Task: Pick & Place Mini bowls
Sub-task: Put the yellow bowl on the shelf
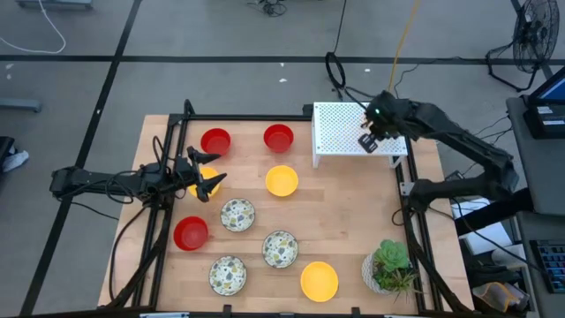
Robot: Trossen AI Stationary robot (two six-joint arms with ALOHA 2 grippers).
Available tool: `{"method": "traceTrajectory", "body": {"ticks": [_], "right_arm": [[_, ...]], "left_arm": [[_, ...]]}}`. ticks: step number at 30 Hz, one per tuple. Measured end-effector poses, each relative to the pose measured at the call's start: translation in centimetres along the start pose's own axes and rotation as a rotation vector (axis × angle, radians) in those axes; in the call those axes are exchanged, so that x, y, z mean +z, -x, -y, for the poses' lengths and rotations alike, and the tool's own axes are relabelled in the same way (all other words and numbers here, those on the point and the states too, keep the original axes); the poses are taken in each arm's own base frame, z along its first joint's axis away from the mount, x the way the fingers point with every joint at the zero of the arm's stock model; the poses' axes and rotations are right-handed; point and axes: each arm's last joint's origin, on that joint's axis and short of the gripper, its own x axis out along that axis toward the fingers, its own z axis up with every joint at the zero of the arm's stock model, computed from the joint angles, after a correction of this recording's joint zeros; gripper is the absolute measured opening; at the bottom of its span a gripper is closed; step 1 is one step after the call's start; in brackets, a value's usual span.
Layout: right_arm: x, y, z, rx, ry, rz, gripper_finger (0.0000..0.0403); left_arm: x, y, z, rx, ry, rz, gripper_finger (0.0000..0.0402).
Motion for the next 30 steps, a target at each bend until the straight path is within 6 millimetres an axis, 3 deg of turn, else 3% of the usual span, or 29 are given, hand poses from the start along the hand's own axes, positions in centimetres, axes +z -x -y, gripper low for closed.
{"method": "traceTrajectory", "body": {"ticks": [5, 11, 22, 30], "right_arm": [[0.9, -2.8, 1.7, -0.054, -0.004, -0.108, 0.0], [1.2, -4.6, 3.1, -0.083, -0.025, -0.175, 0.0], [1.3, -5.0, 3.7, -0.093, -0.045, -0.191, 0.0005], [1.2, -4.8, 3.8, -0.126, -0.027, -0.184, 0.0064]], "left_arm": [[0.0, 0.0, 0.0, 0.0, 0.0, -0.001, 0.0349], [0.0, 0.0, 0.0, 0.0, 0.0, 0.0, 0.0349], [0.0, 0.0, 0.0, 0.0, 0.0, 0.0, 0.0349], [0.0, 0.0, 0.0, 0.0, 0.0, 0.0, 0.0349]]}}
